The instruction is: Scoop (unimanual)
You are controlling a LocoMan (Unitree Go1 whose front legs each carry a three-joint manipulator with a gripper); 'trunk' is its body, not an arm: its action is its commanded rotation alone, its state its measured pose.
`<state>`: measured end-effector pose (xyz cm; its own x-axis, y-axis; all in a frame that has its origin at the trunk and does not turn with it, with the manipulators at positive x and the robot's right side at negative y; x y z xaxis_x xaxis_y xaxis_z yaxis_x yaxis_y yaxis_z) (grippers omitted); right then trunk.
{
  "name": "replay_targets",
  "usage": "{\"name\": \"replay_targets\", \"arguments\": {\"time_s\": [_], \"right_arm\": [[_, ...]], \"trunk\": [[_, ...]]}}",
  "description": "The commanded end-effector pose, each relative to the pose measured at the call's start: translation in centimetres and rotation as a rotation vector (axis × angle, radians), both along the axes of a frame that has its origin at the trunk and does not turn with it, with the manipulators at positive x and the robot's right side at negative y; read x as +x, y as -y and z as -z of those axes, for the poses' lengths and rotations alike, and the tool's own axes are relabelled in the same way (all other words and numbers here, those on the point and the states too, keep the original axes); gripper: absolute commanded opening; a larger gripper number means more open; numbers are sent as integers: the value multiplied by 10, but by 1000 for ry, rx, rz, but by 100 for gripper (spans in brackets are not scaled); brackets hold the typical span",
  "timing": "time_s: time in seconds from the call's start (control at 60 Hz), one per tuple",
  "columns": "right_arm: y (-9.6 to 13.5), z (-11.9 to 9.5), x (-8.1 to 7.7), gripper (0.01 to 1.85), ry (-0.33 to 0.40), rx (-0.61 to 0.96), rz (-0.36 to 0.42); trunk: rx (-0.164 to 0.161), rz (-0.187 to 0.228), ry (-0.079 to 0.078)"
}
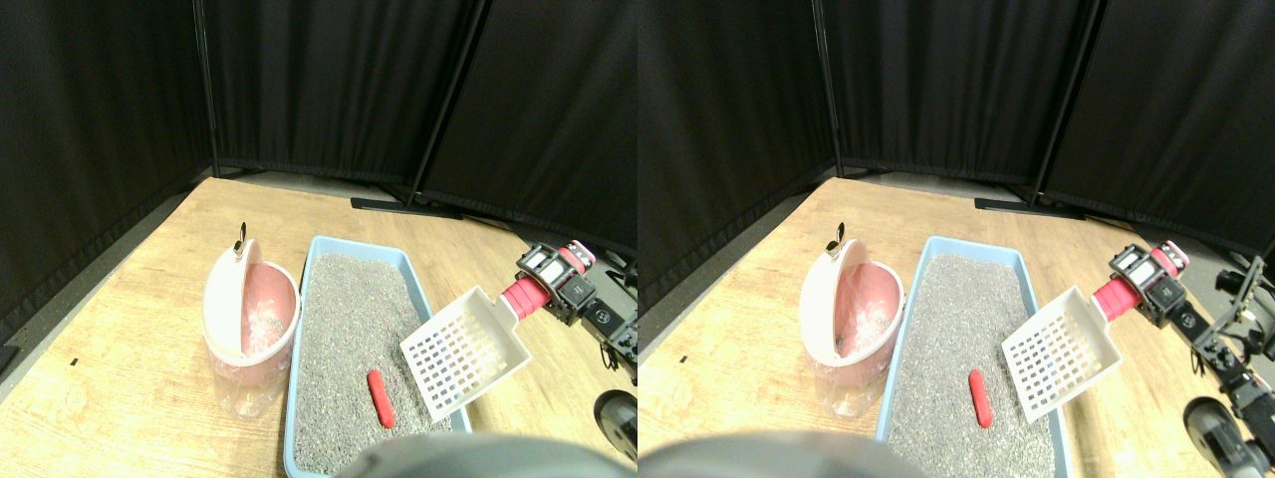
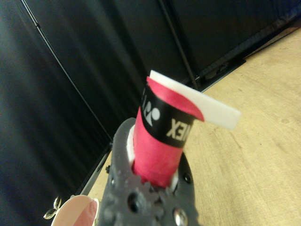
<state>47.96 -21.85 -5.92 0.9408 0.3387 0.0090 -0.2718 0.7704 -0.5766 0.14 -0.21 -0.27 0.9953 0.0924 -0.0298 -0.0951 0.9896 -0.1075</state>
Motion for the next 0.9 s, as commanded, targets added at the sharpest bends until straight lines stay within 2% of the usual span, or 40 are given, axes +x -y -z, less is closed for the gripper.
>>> {"name": "replay_targets", "arguments": {"time_s": [0.017, 0.3, 0.55, 0.633, 0.733, 0.783, 0.85, 0.9], "right_arm": [[-3, -1, 5, 5, 62, -49, 14], [-20, 6, 8, 5, 86, -172, 13], [-34, 13, 4, 5, 83, -224, -52], [-41, 17, 0, 5, 57, -231, -99], [-48, 19, -3, 5, -3, -264, -85], [-50, 20, -4, 5, -10, -275, -88], [-56, 25, -7, 5, -66, -289, -96], [-56, 25, -7, 5, -66, -289, -96]], "trunk": [[-12, -11, 14], [-18, -14, 6], [-27, -18, 0], [-28, -17, -2], [-31, -17, -6], [-31, -17, -6], [-34, -19, -9], [-34, -21, -13]]}}
